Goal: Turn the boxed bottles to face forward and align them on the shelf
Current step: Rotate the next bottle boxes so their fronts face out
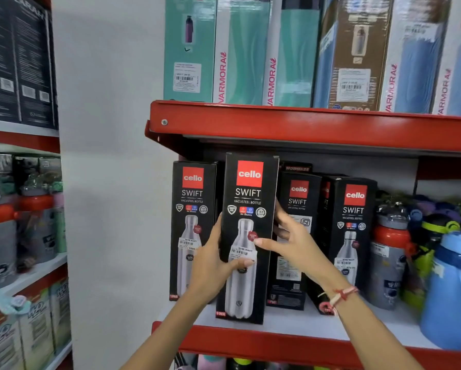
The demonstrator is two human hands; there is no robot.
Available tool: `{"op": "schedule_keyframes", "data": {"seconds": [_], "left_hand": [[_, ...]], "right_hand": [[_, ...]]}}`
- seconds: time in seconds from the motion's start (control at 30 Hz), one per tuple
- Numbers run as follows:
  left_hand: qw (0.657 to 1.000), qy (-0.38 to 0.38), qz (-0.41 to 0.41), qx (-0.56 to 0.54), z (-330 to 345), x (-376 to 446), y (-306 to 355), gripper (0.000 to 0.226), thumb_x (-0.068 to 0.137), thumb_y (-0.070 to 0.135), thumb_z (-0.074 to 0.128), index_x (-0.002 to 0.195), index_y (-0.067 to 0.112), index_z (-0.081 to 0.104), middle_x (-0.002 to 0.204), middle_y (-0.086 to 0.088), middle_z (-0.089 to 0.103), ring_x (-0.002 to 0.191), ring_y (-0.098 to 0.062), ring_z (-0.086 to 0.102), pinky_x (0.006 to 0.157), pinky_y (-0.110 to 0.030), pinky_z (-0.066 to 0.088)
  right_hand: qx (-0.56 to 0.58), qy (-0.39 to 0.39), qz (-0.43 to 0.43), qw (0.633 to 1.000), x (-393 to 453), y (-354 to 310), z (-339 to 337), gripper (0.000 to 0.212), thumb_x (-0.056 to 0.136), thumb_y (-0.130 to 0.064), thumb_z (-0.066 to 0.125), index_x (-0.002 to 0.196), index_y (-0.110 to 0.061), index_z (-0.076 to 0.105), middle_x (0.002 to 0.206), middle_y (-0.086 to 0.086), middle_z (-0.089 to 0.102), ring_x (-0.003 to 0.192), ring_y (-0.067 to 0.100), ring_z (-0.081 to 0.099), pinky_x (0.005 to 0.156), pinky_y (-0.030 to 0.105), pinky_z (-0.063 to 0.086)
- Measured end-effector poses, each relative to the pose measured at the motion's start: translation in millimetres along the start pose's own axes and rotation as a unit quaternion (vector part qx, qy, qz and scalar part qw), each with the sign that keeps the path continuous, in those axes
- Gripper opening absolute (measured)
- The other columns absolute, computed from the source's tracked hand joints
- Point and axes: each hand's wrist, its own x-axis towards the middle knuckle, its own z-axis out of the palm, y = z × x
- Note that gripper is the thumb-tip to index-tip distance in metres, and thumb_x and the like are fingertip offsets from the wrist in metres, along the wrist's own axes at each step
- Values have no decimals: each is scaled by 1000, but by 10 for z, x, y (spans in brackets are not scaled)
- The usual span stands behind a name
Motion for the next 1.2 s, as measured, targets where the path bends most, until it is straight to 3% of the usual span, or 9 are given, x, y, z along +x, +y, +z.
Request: {"op": "schedule_keyframes", "data": {"seconds": [0.1,0.23,0.37,0.57,0.7,0.83,0.97,1.07,1.2], "left_hand": [[998,23,-19,61,88,77,-68,113,64,36,83,151,31,10,124,3,65,108,-8,61,98,-32,49],[994,33,-47,98,180,200,-173,113,68,30,82,151,27,5,117,-2,68,94,-7,61,84,-19,46],[992,41,-72,98,278,252,-274,108,74,22,79,151,23,3,112,-8,69,95,-21,67,89,-34,52],[987,32,-102,121,330,295,-316,103,83,21,71,149,23,-7,122,-15,62,97,-26,64,92,-42,49],[986,45,-103,125,345,273,-267,106,81,15,72,150,23,-8,145,-16,43,112,-31,59,88,-25,43],[979,76,-76,175,359,195,-209,102,84,6,66,145,33,-12,153,-11,29,95,-36,64,78,-37,52],[972,87,-39,216,376,115,-105,97,88,0,59,139,37,-14,159,-6,14,80,-33,65,68,-42,55],[972,105,5,211,376,62,-7,93,89,1,59,139,41,-9,160,-2,12,74,-18,61,61,-23,53],[978,89,72,176,440,-9,118,91,86,9,65,137,49,1,154,0,23,108,-8,51,82,1,39]], "right_hand": [[-26,28,5,999,120,91,63,99,76,-5,79,151,-33,20,135,-20,52,114,-8,54,86,9,46],[-65,68,31,995,256,242,137,103,76,-1,77,153,-31,16,109,-31,55,113,-1,56,104,37,43],[-91,101,41,990,308,344,229,101,79,-7,76,151,-37,12,110,-27,56,110,5,57,98,29,46],[-177,184,33,966,289,365,382,81,82,-16,75,149,-23,30,112,17,69,99,29,67,88,41,53],[-264,358,-74,893,135,322,350,48,82,-16,73,128,-13,60,106,9,69,92,19,64,79,38,57],[-326,459,-1,826,64,392,290,85,68,-29,83,140,-5,43,131,25,41,109,32,36,90,45,44],[-285,388,76,873,22,466,306,116,66,-28,86,152,-14,10,136,33,36,110,46,41,89,54,42],[-249,358,88,896,6,442,220,124,66,-25,87,152,-24,-3,131,29,40,108,45,47,84,53,47],[-182,310,77,930,-101,354,3,135,56,-26,93,151,-37,-2,134,20,45,94,26,56,75,34,48]]}}
